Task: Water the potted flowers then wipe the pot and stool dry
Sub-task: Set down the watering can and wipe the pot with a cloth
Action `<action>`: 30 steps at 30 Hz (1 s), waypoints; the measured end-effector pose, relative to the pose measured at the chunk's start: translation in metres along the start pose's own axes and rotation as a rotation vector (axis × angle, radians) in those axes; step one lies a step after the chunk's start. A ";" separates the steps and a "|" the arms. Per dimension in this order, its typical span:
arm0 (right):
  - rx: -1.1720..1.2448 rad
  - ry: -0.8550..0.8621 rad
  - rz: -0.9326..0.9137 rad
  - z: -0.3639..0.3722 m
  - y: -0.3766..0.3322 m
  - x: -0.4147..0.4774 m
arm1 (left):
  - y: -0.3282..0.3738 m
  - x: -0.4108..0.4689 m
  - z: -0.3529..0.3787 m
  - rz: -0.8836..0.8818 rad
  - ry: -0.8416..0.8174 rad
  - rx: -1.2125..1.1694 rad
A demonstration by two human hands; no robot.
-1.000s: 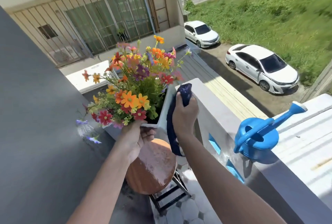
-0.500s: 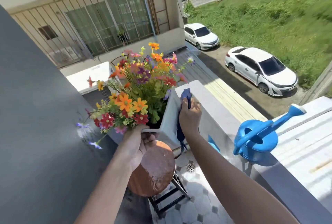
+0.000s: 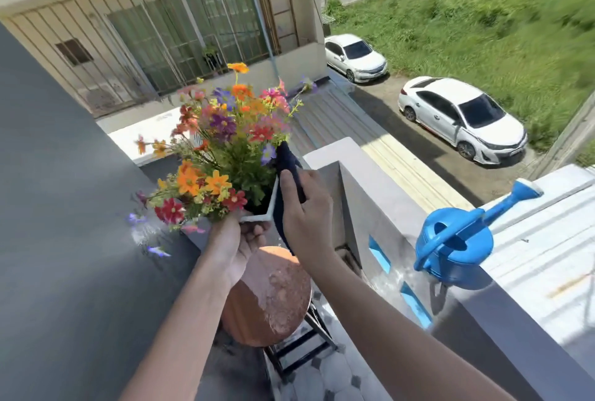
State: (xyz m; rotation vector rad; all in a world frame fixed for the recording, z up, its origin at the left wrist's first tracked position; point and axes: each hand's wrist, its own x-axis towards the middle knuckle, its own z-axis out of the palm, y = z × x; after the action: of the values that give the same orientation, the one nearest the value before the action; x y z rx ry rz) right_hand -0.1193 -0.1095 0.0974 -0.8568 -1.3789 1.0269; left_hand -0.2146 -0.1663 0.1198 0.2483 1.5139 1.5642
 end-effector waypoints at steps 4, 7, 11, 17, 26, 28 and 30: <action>-0.099 -0.041 -0.031 -0.006 0.036 -0.022 | 0.000 0.000 0.000 0.003 -0.005 -0.031; -0.153 -0.032 0.183 -0.007 0.068 -0.029 | -0.002 0.002 -0.005 -0.005 0.025 -0.042; -0.158 -0.066 0.276 -0.007 0.067 -0.033 | -0.006 0.006 -0.007 0.021 0.060 0.015; 0.021 -0.055 0.170 0.003 0.008 -0.019 | -0.008 0.005 -0.004 0.045 0.123 0.084; -0.156 0.121 0.029 0.010 0.036 0.054 | -0.001 -0.007 -0.013 -0.008 -0.013 0.087; -0.214 0.200 -0.005 0.008 0.049 0.067 | 0.001 -0.011 -0.013 -0.003 -0.030 0.066; -0.255 0.238 -0.001 0.008 0.065 0.068 | 0.003 -0.012 -0.013 -0.002 -0.037 0.042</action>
State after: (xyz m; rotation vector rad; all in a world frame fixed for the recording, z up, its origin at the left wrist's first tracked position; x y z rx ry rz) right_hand -0.1375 -0.0244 0.0610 -1.1282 -1.3216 0.7292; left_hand -0.2183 -0.1829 0.1249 0.2979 1.5196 1.5194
